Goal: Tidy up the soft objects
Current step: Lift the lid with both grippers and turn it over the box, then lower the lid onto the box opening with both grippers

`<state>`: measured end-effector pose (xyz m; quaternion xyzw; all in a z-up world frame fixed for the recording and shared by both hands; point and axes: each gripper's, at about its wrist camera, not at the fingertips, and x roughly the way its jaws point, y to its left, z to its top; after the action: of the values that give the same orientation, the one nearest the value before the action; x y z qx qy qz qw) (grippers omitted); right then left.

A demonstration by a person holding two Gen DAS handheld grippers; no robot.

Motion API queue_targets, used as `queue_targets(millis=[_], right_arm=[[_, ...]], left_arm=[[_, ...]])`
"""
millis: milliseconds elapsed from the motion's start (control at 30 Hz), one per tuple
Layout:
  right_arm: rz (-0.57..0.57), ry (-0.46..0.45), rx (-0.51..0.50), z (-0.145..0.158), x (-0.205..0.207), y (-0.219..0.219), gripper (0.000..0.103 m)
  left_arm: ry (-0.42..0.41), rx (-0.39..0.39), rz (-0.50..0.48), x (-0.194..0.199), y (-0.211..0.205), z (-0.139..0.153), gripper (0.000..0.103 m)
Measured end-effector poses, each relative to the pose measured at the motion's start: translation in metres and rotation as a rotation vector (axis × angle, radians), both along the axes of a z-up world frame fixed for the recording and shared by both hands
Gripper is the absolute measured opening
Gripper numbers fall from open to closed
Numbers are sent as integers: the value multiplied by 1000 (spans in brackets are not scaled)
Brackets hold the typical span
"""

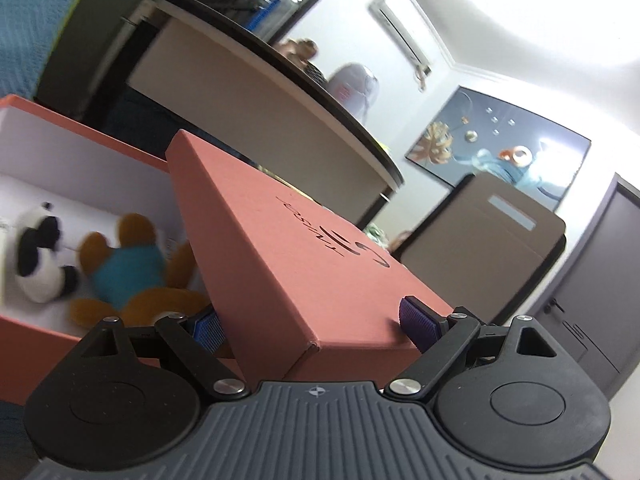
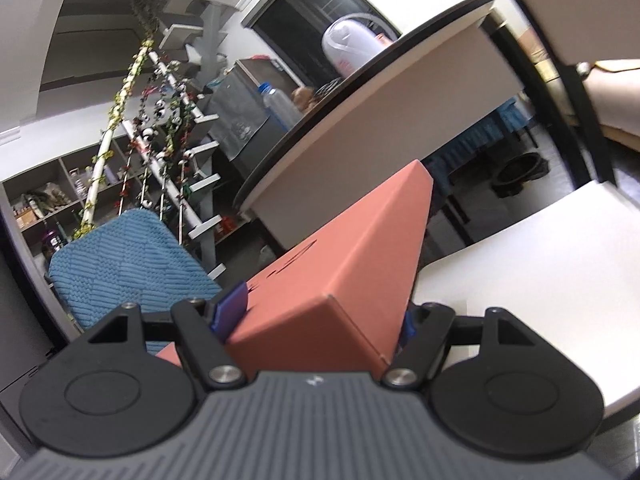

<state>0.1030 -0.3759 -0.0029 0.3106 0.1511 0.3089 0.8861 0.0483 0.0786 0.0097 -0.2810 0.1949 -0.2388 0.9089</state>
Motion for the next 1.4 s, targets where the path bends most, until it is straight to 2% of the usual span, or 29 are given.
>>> queue_targets(millis=[200, 567, 633, 900, 1100, 1233, 1400], right_arm=[[84, 20, 9, -5, 27, 47, 73], [200, 44, -5, -27, 60, 127, 75], [209, 54, -5, -33, 62, 135, 76], [197, 51, 31, -56, 68, 160, 77], [193, 63, -14, -63, 70, 170, 88], [174, 63, -54, -64, 68, 175, 91], [159, 66, -76, -69, 65, 175, 92]], left_arm=[[-11, 15, 103, -10, 33, -3, 91], [60, 37, 222, -15, 93, -23, 91], [50, 52, 241, -14, 99, -26, 91], [56, 108, 345, -2, 102, -25, 93], [48, 159, 361, -4, 101, -23, 94], [49, 186, 441, -10, 106, -18, 96], [-22, 307, 460, -17, 94, -12, 96]])
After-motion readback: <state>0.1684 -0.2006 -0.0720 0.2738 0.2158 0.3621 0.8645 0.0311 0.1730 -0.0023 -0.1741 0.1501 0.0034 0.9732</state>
